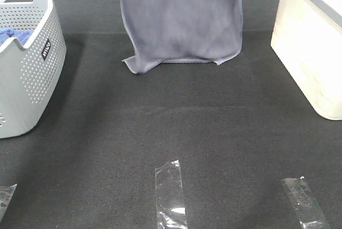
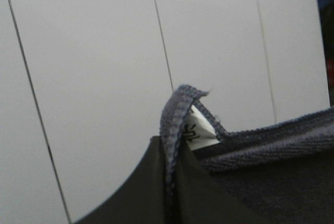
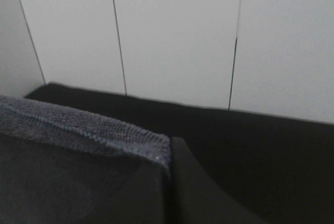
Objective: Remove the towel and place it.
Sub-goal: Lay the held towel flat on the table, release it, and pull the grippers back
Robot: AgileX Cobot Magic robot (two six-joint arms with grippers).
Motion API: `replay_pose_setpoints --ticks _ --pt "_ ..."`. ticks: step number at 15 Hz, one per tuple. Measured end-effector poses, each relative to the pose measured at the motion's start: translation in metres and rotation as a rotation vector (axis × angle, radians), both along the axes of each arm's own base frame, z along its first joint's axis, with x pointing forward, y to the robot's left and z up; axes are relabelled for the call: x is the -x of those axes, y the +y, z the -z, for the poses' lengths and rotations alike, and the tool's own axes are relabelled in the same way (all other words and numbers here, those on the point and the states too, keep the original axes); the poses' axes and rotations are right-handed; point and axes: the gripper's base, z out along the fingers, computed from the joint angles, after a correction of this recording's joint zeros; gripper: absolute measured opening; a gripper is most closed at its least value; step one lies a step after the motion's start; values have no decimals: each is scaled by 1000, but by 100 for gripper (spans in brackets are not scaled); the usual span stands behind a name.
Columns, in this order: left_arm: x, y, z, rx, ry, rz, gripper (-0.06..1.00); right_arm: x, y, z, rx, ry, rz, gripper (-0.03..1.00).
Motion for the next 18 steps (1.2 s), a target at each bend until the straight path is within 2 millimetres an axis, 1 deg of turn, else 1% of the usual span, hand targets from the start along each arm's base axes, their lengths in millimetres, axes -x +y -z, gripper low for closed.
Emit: replay_pose_setpoints --ticks 1,3,6,7,8,9,10,13,14,16,18 --pt "-4 1 27 -27 298 -67 0 0 6 28 47 203 -69 0" --pt "4 -6 53 -22 610 -89 0 10 7 44 113 379 -128 0" --pt "24 -16 79 -47 971 -86 0 27 4 61 188 630 -201 0" --pt "34 -22 87 -76 1094 -80 0 36 3 67 195 751 -222 0" --pt "38 -23 89 -87 1133 -80 0 39 2 69 192 795 -222 0" --pt "47 -28 93 -121 1216 -78 0 40 2 70 184 813 -215 0" --pt "54 -32 93 -146 1257 -74 0 42 2 71 181 833 -209 0" --pt "71 -44 88 -216 1318 -68 0 56 -5 80 181 904 -181 0" --pt "71 -44 88 -216 1318 -68 0 56 -5 80 181 904 -181 0" --pt "81 -55 81 -253 1313 -57 0 74 -12 90 186 976 -164 0" --pt "94 -70 79 -301 1310 -39 0 101 -19 109 209 1076 -153 0"
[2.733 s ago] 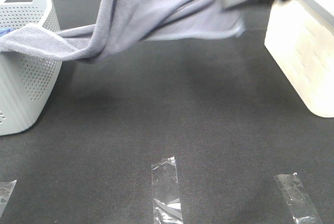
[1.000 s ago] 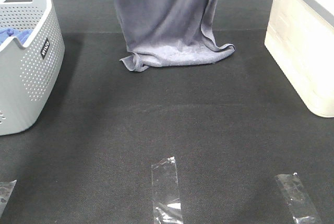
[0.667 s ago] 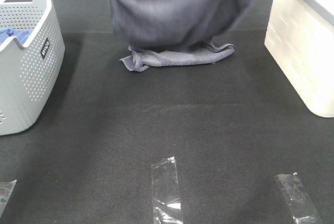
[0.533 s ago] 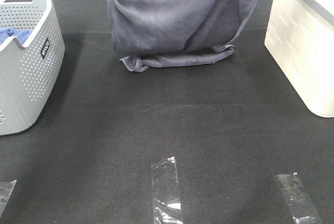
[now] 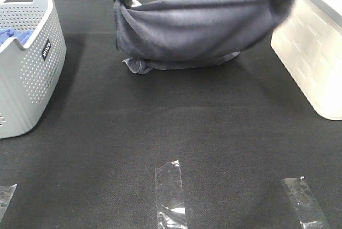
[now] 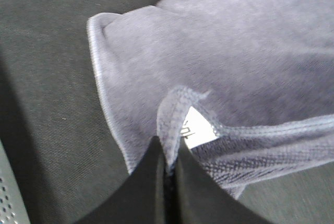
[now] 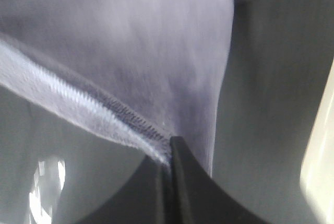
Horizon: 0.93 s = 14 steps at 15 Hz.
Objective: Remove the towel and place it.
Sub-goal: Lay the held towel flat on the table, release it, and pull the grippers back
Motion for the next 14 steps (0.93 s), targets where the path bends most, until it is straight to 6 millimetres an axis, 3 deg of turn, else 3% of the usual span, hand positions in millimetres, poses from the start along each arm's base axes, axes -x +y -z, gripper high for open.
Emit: replay_pose_setpoints --ticks 2,6,8,11,14 --pt "22 -14 5 -28 40 44 0 38 -8 17 21 103 12 0" --pt "102 -18 37 -120 249 92 0 103 -13 43 -12 252 25 0" --pt "136 -20 44 -141 305 107 0 138 -16 53 -29 304 31 0" --pt "186 -31 58 -185 367 132 0 182 -23 66 -28 353 40 0" --pt "237 -43 86 -257 444 161 0 219 -27 82 -34 410 73 0"
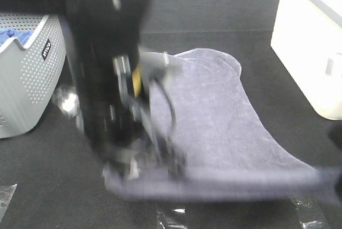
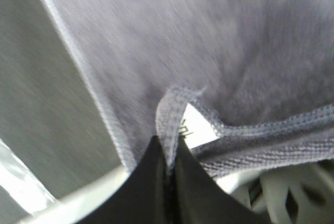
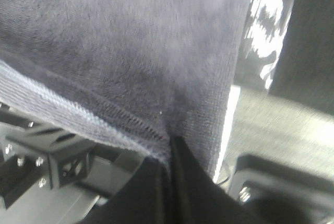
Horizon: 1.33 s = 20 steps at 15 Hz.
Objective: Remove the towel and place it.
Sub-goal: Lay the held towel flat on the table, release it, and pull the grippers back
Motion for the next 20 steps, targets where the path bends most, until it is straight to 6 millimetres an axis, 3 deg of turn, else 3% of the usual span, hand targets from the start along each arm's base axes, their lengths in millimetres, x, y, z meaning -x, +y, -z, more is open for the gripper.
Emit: replay_pose_setpoints --ticks 1,4,8,9,11,13,14,15,17,20 --pt "23 -4 12 -24 44 12 0 14 -1 7 -3 26 20 0" --pt "60 -10 29 -40 133 -13 0 34 -4 21 4 81 43 0" --pt "72 -8 40 -31 174 -102 0 43 -5 30 10 122 46 0" --pt "72 -7 40 -37 176 -113 4 43 -5 30 11 122 47 4" --pt "73 -4 42 -64 180 -102 21 43 -8 30 39 118 40 26" --pt "73 -3 42 -71 185 -84 54 42 -9 29 56 107 34 56" --pt "73 -3 42 -71 185 -78 67 41 -9 29 56 104 34 64" --pt "73 -3 42 -71 183 -75 75 41 -10 29 60 103 32 67" --pt "71 -2 42 -81 158 -57 79 38 -9 25 61 86 30 69" --pt "55 -9 30 -63 37 4 79 17 -7 -3 43 -45 34 70"
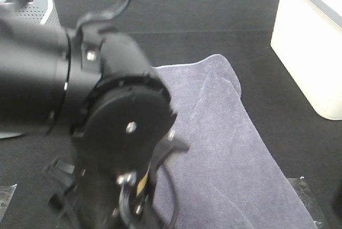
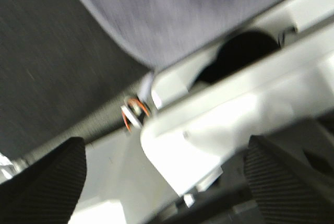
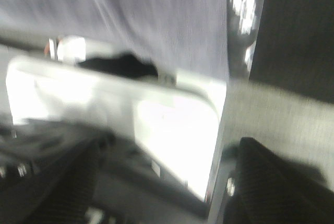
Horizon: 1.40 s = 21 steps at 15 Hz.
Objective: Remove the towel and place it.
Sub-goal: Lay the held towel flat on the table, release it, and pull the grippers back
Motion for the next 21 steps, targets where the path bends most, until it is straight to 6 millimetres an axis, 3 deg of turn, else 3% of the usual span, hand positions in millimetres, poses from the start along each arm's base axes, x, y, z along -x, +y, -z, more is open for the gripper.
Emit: replay_pose_setpoints --ticks 1,3,6,8,11,15,19,21 --pt "-16 -4 -11 21 -90 25 79 -17 2 -20 -14 -130 13 69" --pt "-38 -4 -23 50 -158 0 79 -37 5 -41 -28 -244 1 66" --pt "-103 18 -41 167 -266 -114 72 -83 12 -75 -46 -370 -23 55" --pt "-140 35 -49 257 -331 -173 71 -114 17 -79 -51 -390 -14 51" --pt "-187 60 -48 373 -418 -264 71 -162 26 -71 -62 -367 -8 45" --pt "-247 86 -22 392 -466 -384 71 -232 36 -53 -61 -375 -13 44" --pt "-300 92 5 392 -487 -435 71 -298 46 -18 -56 -457 -43 44" --pt "-319 92 18 397 -494 -452 71 -320 54 2 -51 -505 -68 44"
